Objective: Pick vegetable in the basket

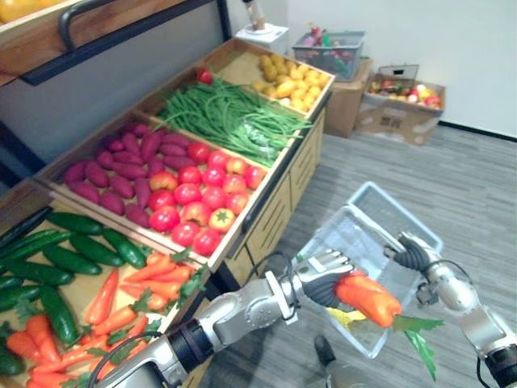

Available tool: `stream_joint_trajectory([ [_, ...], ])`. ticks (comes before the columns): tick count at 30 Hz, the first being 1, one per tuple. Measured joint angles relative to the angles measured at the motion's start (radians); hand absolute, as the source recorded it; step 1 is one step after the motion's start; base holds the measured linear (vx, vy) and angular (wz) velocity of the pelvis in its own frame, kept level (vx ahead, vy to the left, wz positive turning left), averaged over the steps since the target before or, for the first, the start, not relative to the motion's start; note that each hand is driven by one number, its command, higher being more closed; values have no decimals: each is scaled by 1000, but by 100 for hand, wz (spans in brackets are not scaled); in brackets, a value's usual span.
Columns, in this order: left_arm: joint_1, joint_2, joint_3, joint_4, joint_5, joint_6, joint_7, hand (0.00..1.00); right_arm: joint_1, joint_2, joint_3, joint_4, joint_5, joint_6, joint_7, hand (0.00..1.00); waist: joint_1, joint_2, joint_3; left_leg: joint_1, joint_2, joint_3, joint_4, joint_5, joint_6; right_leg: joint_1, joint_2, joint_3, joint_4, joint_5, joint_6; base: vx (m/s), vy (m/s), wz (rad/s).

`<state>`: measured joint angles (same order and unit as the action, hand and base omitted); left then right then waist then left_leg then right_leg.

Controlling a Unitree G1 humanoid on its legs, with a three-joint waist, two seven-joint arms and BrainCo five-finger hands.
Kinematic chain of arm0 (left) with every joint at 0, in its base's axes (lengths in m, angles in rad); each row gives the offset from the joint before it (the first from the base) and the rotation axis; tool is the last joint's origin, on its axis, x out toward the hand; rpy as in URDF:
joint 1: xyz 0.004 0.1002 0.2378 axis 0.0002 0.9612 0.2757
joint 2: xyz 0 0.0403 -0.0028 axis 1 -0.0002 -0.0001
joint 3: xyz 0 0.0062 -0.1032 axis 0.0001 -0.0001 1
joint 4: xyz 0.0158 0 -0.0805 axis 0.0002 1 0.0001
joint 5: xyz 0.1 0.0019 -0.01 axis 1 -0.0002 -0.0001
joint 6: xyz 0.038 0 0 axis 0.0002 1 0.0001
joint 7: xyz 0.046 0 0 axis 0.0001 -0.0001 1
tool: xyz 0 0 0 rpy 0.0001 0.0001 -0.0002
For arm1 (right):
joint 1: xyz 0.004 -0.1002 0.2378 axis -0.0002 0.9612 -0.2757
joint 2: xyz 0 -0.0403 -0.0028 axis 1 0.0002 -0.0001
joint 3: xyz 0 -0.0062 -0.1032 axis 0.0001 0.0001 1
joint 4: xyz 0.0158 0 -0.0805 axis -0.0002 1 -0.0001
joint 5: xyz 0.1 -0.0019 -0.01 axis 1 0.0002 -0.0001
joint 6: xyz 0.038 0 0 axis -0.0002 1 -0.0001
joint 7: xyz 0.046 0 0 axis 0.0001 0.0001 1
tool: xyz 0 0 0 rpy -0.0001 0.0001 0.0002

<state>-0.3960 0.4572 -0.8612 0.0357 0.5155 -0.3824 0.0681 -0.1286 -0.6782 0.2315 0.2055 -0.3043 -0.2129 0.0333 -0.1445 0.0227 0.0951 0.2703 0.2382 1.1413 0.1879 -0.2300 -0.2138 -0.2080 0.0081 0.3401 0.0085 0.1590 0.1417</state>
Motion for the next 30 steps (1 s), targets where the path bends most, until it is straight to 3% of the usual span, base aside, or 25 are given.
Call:
stream_joint_trajectory([
  [9, 0, -33, -48, 106, 3, -7, -35, 100, -63, -69, 156, -62, 0, -39, 5, 100, -9, 3, -3, 47, 35, 118, 74, -29, -17, -16, 55, 82, 26, 4, -6, -62, -37, -35],
  [16, 0, -106, -45, 272, 97, 2, -41, 100, -62, -135, 189, -131, 22, -40, 62, 100, -20, -2, -25, 48, 53, 139, 100, -38, -24, -27, 70, 98, 27, 10, -10, -41, -37, -9],
  [20, -1, -185, -3, 429, 177, 53, -34, 100, -52, -141, 189, -203, 89, -41, 88, 100, -20, -5, -32, 47, 56, 137, 101, -38, -23, -26, 70, 95, 26, 16, -12, -45, -41, 1],
  [28, -51, -285, 45, 619, 230, 123, -17, 100, -34, -119, 195, -230, 158, -40, 124, 100, -22, -12, -32, 43, 50, 128, 91, -37, -21, -12, 54, 83, -11, 23, -12, -31, -22, 5],
  [29, -62, -302, 45, 653, 241, 133, -12, 0, -34, -119, 195, -229, 158, -39, 125, 100, -26, -12, -32, 42, 45, 126, 84, -35, -18, -12, 52, 82, -12, 24, -11, -25, -11, 5],
  [30, -76, -316, 46, 683, 247, 147, -9, 0, -35, -118, 195, -229, 158, -38, 126, 100, -33, -14, -31, 40, 35, 120, 70, -31, -14, -12, 47, 80, -14, 27, -10, -28, -11, 8],
])
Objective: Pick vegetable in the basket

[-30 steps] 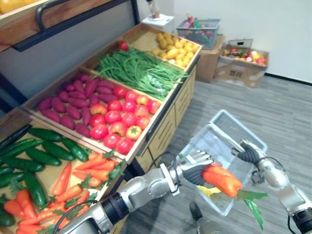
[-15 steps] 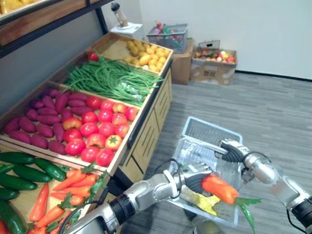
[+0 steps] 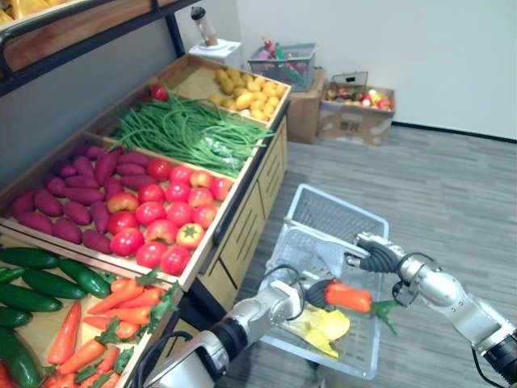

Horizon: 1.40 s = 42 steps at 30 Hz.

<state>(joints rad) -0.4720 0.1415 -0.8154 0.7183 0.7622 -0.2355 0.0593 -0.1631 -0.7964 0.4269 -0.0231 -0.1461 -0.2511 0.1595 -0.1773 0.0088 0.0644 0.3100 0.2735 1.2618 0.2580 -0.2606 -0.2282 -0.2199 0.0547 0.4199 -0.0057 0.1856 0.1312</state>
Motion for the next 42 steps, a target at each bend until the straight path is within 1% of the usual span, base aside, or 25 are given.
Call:
stream_joint_trajectory([
  [2, -14, -13, 8, 29, 7, 15, 4, 0, 0, 2, 0, 1, 2, 0, 0, 100, -11, -2, 1, -7, -13, -13, -15, 4, 3, 0, -11, -3, -9, 2, 3, -33, -10, 10],
  [5, -38, -40, 34, 81, 29, 50, 12, 0, 0, 22, 0, 26, 8, 1, 1, 100, -13, -11, 7, -7, -32, -15, -32, 7, 7, 0, -21, 0, -12, 4, 6, -54, -12, 2],
  [8, -49, -52, 46, 106, 44, 73, 17, 0, 0, 34, 0, 46, 8, 7, 3, 100, -12, -14, 10, -8, -47, -18, -46, 9, 11, 0, -33, 0, -17, 7, 10, -68, -20, 4],
  [12, -56, -62, 69, 122, 45, 75, 17, 0, 4, 34, 0, 54, 8, 17, 4, 100, -13, -27, 26, -10, -54, -39, -47, 8, 12, 10, -45, -7, -30, 10, 15, -77, -45, 8],
  [16, -60, -64, 74, 122, 43, 75, 17, 0, 10, 42, -1, 68, 8, 24, 5, 100, -12, -29, 29, -11, -55, -45, -48, 8, 12, 16, -51, -14, -37, 10, 16, -66, -53, 7],
  [18, -88, -65, 75, 118, 41, 75, 17, 0, 13, 50, -5, 77, 8, 27, 5, 100, -13, -30, 46, -16, -55, -66, -47, 7, 14, 20, -59, -28, -38, 10, 16, -67, -59, 17],
  [22, -109, -64, 77, 56, 32, 80, 16, 0, 23, 52, -11, 90, 8, 29, 17, 100, -10, -29, 51, -35, -51, -96, -48, 9, 17, 20, -70, -55, -43, 10, 16, -68, -68, 23],
  [26, -116, -64, 71, -93, 24, 75, 13, 0, 33, 93, -44, 159, 4, 32, 25, 100, -4, -29, 53, -53, -45, -148, -48, 12, 23, 36, -89, -104, -47, 10, 16, -89, -82, 37],
  [27, -112, -51, 52, -130, 18, 75, 5, 0, 53, 109, -92, 159, 3, 32, 25, 100, 0, -29, 53, -64, -41, -175, -47, 13, 27, 40, -97, -131, -47, 10, 16, -124, -97, 50],
  [29, -111, -34, 23, -184, -11, 70, -6, 0, 76, 110, -133, 160, 2, 30, 24, 100, 7, -29, 53, -82, -40, -210, -46, 15, 34, 44, -111, -165, -47, 10, 16, -104, -75, 54],
  [30, -108, -22, 14, -223, -15, 72, -18, 0, 91, 112, -160, 163, -2, 29, 22, 100, 18, -29, 53, -88, -40, -226, -46, 18, 37, 48, -118, -182, -47, 10, 16, -128, -85, 63],
  [32, -81, 28, 11, -325, -59, 70, -38, 0, 112, 119, -196, 179, -7, 22, 15, 100, 29, -30, 53, -111, -38, -272, -45, 22, 46, 57, -134, -226, -47, 9, 15, -137, -92, 64],
  [33, -65, 62, -6, -405, -97, 55, -45, 0, 125, 130, -215, 206, -14, 22, 2, 100, 40, -30, 53, -120, -38, -298, -45, 25, 53, 62, -144, -253, -47, 8, 14, -111, -80, 60],
  [34, -57, 75, -13, -449, -113, 39, -48, 0, 134, 137, -225, 228, -17, 23, -3, 100, 47, -30, 53, -130, -38, -317, -45, 27, 56, 66, -149, -266, -47, 7, 12, -127, -91, 68],
  [35, -35, 102, -15, -552, -147, 9, -61, 0, 138, 152, -228, 277, -38, 30, -6, 100, 54, -30, 52, -141, -38, -343, -45, 30, 61, 72, -158, -293, -47, 5, 11, -94, -67, 68],
  [36, -20, 129, -25, -648, -192, -33, -72, 0, 148, 171, -230, 323, -55, 36, -7, 100, 73, -31, 50, -156, -39, -370, -44, 33, 66, 75, -166, -318, -47, 5, 10, -84, -60, 64],
  [37, -11, 143, -26, -690, -216, -51, -77, 0, 150, 184, -231, 347, -61, 38, -9, 100, 80, -31, 49, -165, -39, -380, -44, 35, 69, 75, -170, -330, -47, 5, 10, -69, -53, 59],
  [38, 10, 177, -26, -760, -258, -76, -88, 0, 150, 214, -243, 389, -94, 44, -10, 100, 89, -31, 48, -176, -40, -404, -43, 39, 75, 79, -177, -352, -47, 5, 10, -61, -41, 53],
  [39, 30, 206, -26, -807, -299, -91, -108, 0, 148, 244, -271, 429, -104, 52, -26, 100, 103, -31, 47, -190, -42, -428, -42, 42, 79, 83, -185, -370, -50, 4, 9, -59, -34, 53],
  [40, 46, 225, -26, -831, -316, -92, -111, 0, 145, 257, -292, 447, -118, 57, -34, 100, 106, -31, 45, -195, -43, -435, -42, 44, 83, 85, -190, -381, -52, 4, 9, -48, -22, 56],
  [41, 84, 263, -23, -871, -345, -93, -127, 0, 146, 274, -327, 490, -131, 69, -48, 100, 107, -32, 32, -215, -46, -463, -42, 48, 88, 85, -198, -406, -55, 4, 9, -29, -15, 60],
  [42, 134, 305, -15, -912, -401, -94, -147, 0, 148, 287, -361, 543, -135, 77, -55, 100, 110, -36, 17, -232, -48, -489, -42, 52, 94, 86, -204, -428, -58, 4, 9, -22, -16, 58],
])
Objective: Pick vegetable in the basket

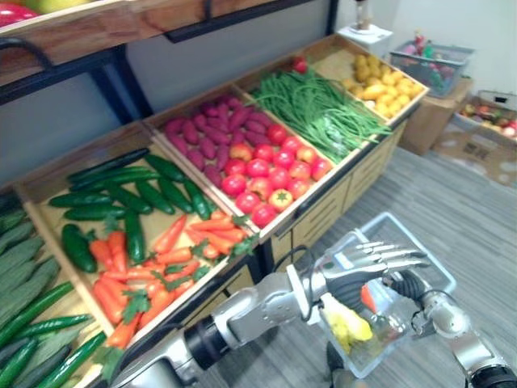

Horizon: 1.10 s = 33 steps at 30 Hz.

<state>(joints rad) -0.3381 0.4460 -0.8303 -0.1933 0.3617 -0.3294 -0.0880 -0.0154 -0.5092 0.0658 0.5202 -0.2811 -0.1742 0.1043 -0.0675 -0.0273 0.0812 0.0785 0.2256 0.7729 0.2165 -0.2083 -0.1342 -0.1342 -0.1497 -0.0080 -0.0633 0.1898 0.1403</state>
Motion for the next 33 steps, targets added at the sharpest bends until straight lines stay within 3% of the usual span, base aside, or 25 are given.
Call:
stream_joint_trajectory([
  [3, 97, 75, 46, -61, -87, -1, -7, 0, 8, 32, -78, 95, -26, 18, -39, 100, 12, -7, -17, -37, -7, -65, 3, 7, 9, 12, -16, -54, -5, 0, 0, -29, -7, 61],
  [11, 402, 78, 414, -197, -230, 2, 34, 0, 14, 104, -275, 365, -24, 53, -145, 100, 20, -21, -41, -148, -59, -268, -6, 49, 56, 40, -75, -237, -8, -4, 0, -34, 13, 74],
  [14, 495, 19, 560, -198, -239, 7, 69, 0, 22, 134, -357, 467, -22, 61, -183, 100, 43, -31, -54, -175, -81, -331, -23, 71, 62, 54, -92, -299, -6, -20, -2, -23, 4, 62],
  [17, 589, -102, 749, -197, -236, 13, 131, 0, 37, 183, -433, 567, -8, 64, -213, 100, 52, -48, -72, -183, -103, -401, -72, 110, 58, 75, -102, -368, 1, -43, -4, -10, -15, 70],
  [19, 617, -163, 857, -187, -217, 14, 179, 0, 46, 210, -466, 615, 14, 66, -232, 100, 75, -56, -76, -184, -109, -435, -102, 135, 55, 80, -103, -400, 14, -62, -8, -19, -26, 60],
  [22, 612, -230, 1035, -18, -97, 15, 321, 0, 68, 242, -493, 635, 31, 70, -260, 100, 96, -58, -84, -177, -124, -496, -158, 179, 53, 103, -98, -460, 13, -81, -19, -19, -15, 54],
  [24, 613, -247, 1131, 182, -14, 47, 397, 0, 76, 260, -493, 634, 54, 67, -272, 100, 100, -56, -97, -177, -130, -526, -199, 212, 54, 105, -96, -492, 13, -88, -23, -12, -19, 38],
  [29, 614, -263, 1227, 478, 57, 106, 488, 0, 76, 313, -524, 630, 89, 57, -287, 100, 100, -71, -110, -175, -140, -565, -268, 260, 54, 107, -92, -537, 4, -92, -26, -6, 0, 27],
  [31, 616, -286, 1304, 672, 83, 145, 529, 0, 77, 348, -531, 627, 102, 55, -304, 100, 99, -75, -113, -152, -145, -566, -299, 270, 55, 121, -91, -541, -6, -91, -26, 33, 14, 4],
  [33, 619, -299, 1331, 746, 83, 158, 544, 0, 78, 356, -533, 625, 107, 54, -313, 100, 100, -76, -114, -142, -148, -565, -307, 270, 55, 124, -93, -541, -7, -92, -25, 15, 9, 0],
])
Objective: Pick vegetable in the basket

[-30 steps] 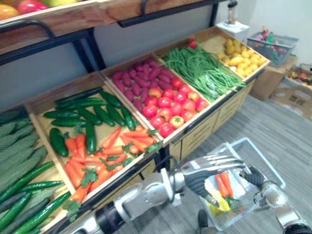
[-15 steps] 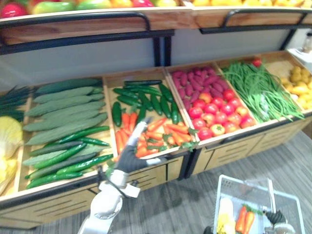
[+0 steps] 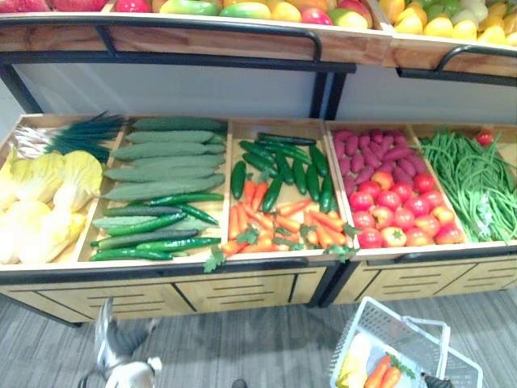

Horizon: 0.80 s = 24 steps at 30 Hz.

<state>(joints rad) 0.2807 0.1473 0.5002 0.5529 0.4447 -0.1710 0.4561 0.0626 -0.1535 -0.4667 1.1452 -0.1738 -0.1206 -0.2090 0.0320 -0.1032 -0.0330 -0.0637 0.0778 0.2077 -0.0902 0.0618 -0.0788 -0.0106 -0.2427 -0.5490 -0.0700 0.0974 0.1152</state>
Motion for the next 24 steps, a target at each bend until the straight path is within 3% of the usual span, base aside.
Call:
stream_joint_trajectory([
  [3, -4, -49, 95, 166, -45, 26, 9, 0, -2, 18, -21, -6, 0, -5, -3, 100, -1, 0, -1, 5, -6, 0, -4, 0, 1, 2, -5, 0, -1, -1, 1, 37, 22, 0],
  [7, -9, -74, 136, 363, -160, 56, 3, 0, -3, 22, -38, -6, 0, -4, -13, 100, -4, 7, 3, 30, -9, 8, -5, -7, 2, 19, -8, 9, 0, -1, 0, 31, 10, -8],
  [11, -1, -98, 130, 495, -168, 109, -97, 0, -13, 21, -37, -5, -10, 1, -16, 100, -6, 17, 5, 62, -4, 61, -11, -22, -7, 14, -7, 63, 3, -1, 1, -6, 5, -35],
  [14, -6, -111, 74, 522, -168, 115, -159, 0, -11, 21, -34, -2, -23, 7, -16, 100, -12, 22, 5, 85, -2, 93, -11, -29, -8, 15, -4, 95, 5, -7, 8, -13, -2, -34],
  [18, -26, -108, -6, 521, -167, 105, -187, 0, -10, 22, -33, 2, -22, 8, -16, 100, -33, 23, 4, 90, -1, 107, -12, -31, -9, 12, -4, 110, 4, -8, 10, -9, -6, -10],
  [24, -39, -86, -110, 522, -167, 92, -202, 0, -1, 24, -33, 9, -20, 9, -19, 100, -34, 22, 11, 102, -2, 117, -12, -41, -9, 15, -4, 122, 4, -10, 12, 11, -9, -6],
])
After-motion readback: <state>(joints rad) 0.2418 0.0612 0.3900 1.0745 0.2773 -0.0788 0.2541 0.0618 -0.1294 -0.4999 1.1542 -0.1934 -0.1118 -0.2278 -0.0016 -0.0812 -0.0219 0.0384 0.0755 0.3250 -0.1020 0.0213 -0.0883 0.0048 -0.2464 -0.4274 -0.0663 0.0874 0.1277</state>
